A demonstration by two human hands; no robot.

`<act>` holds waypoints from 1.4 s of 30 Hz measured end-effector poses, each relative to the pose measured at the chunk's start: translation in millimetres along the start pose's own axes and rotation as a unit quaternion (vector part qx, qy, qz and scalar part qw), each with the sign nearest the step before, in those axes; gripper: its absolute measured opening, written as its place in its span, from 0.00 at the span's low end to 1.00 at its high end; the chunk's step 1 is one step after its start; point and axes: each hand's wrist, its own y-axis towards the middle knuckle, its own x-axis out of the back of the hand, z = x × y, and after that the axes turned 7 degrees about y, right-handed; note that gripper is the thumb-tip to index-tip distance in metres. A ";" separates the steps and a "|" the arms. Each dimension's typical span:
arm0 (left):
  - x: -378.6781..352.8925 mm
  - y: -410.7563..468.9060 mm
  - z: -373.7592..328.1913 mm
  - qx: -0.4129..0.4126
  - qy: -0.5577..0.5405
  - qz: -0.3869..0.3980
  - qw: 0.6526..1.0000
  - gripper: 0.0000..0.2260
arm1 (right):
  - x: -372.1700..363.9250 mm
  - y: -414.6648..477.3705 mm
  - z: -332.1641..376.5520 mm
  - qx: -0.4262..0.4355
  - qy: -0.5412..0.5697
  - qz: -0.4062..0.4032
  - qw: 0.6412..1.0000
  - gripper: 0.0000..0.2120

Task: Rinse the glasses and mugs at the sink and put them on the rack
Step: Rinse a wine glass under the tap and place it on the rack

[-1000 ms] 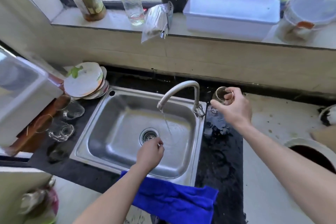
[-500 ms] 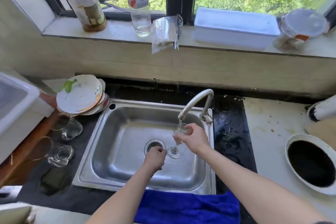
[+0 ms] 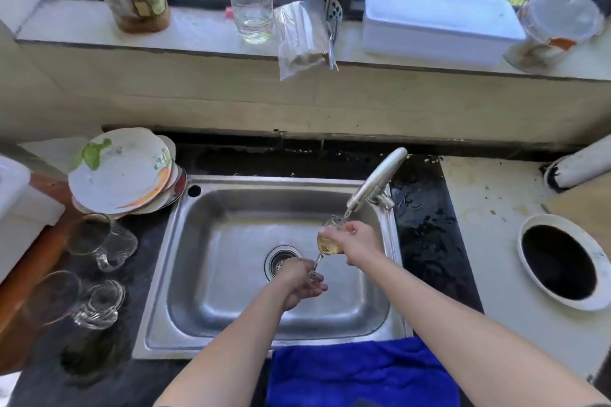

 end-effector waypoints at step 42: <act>12.2 1.4 -16.7 -0.065 -0.089 -0.060 0.992 0.03 | 39.4 8.2 25.2 0.070 -0.055 0.151 0.984 0.23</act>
